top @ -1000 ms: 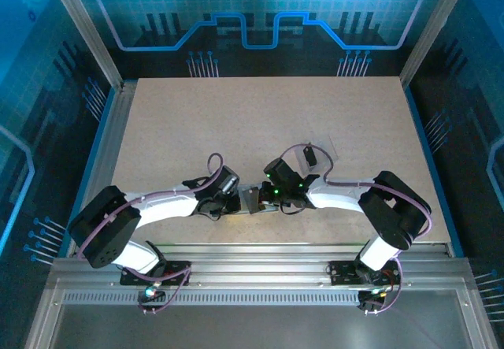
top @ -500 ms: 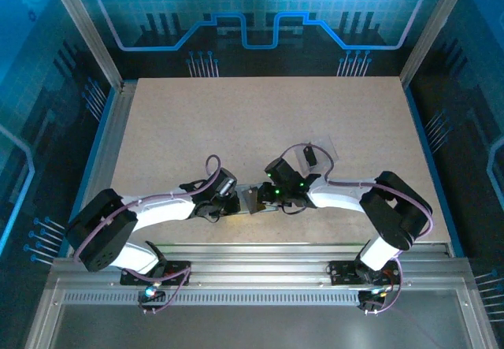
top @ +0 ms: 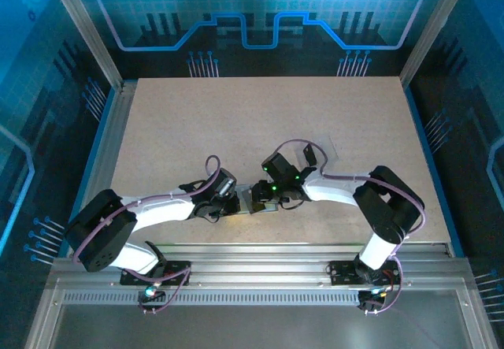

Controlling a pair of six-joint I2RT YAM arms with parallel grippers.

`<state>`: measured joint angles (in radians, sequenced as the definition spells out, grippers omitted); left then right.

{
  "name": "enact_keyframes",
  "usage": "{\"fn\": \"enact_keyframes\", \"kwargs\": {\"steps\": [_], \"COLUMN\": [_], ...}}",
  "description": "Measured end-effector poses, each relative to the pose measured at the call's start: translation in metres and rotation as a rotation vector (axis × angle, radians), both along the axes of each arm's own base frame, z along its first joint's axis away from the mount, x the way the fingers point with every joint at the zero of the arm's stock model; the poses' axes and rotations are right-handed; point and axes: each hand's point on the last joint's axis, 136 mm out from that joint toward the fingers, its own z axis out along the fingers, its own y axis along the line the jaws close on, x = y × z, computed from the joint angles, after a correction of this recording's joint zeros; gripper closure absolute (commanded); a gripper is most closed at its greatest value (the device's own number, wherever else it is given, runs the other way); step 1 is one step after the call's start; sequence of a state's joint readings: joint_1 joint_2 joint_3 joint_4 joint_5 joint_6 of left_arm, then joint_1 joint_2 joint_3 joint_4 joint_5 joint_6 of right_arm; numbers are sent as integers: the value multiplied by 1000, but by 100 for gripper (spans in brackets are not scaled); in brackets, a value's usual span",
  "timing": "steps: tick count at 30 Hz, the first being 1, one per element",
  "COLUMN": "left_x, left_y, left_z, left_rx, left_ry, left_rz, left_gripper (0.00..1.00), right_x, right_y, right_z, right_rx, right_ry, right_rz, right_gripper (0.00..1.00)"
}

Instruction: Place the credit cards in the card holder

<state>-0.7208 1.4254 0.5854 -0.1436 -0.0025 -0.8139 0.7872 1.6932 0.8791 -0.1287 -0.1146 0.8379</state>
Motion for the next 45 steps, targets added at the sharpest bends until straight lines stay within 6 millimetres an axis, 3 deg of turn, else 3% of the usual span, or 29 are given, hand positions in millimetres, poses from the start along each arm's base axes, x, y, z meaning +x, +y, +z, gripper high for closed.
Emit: {"fn": "enact_keyframes", "kwargs": {"steps": [10, 30, 45], "left_x": [0, -2, -2], "left_y": [0, 3, 3], "left_z": [0, -1, -1], "left_rx": [0, 2, 0], "left_ry": [0, -3, -4], "left_rz": [0, 2, 11], "left_gripper": [85, 85, 85], "right_x": [1, 1, 1], "right_y": [10, 23, 12], "right_z": [-5, 6, -4], "right_rx": [-41, 98, 167], "right_ry": [4, 34, 52], "right_rz": [58, 119, 30], "right_gripper": [62, 100, 100]}}
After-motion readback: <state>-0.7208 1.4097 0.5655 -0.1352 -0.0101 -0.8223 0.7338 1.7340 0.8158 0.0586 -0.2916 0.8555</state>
